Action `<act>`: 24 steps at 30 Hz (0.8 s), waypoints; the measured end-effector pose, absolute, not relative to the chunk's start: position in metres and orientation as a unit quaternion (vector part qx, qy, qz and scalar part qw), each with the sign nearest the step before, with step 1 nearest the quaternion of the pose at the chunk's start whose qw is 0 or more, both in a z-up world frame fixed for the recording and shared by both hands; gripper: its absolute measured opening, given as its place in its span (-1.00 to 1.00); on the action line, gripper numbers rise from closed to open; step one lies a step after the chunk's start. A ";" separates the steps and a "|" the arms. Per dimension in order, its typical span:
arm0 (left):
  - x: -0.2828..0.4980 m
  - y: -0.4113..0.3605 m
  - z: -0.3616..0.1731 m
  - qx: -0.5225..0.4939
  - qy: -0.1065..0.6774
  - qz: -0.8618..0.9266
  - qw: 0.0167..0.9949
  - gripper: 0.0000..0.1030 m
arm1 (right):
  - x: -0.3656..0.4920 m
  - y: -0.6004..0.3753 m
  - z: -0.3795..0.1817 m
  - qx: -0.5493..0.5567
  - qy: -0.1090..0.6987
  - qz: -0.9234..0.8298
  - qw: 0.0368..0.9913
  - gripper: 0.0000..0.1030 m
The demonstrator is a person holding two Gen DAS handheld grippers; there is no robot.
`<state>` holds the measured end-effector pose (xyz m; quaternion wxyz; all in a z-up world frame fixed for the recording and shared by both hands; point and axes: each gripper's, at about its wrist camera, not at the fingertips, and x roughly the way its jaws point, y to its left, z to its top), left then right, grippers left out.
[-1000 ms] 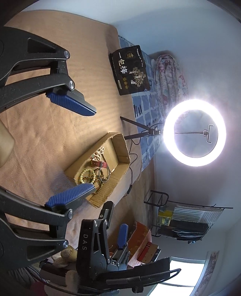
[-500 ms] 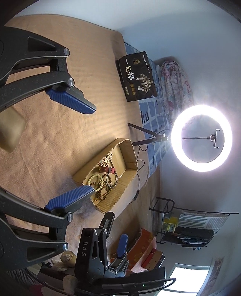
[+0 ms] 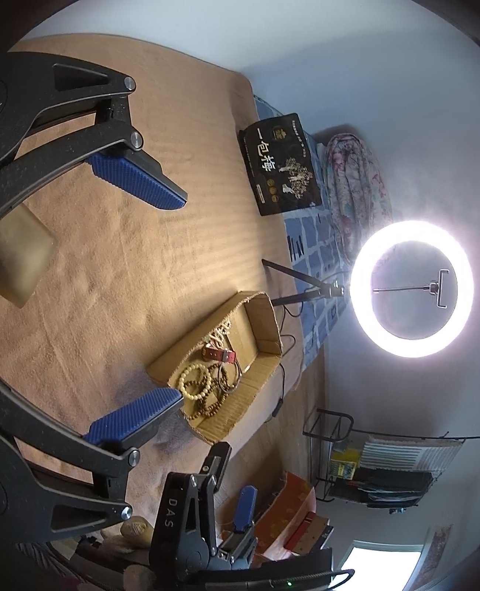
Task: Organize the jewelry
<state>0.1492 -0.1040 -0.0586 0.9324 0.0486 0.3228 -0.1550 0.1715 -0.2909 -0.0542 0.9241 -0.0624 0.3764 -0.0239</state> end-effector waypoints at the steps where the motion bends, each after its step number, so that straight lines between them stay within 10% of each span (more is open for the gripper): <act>1: 0.149 -0.104 -0.059 0.049 0.324 -0.154 0.932 0.92 | 0.172 -0.291 -0.054 -0.062 0.376 -0.024 0.924 0.56; 24: 0.148 -0.102 -0.055 0.046 0.322 -0.153 0.933 0.94 | 0.172 -0.291 -0.055 -0.057 0.377 -0.024 0.924 0.57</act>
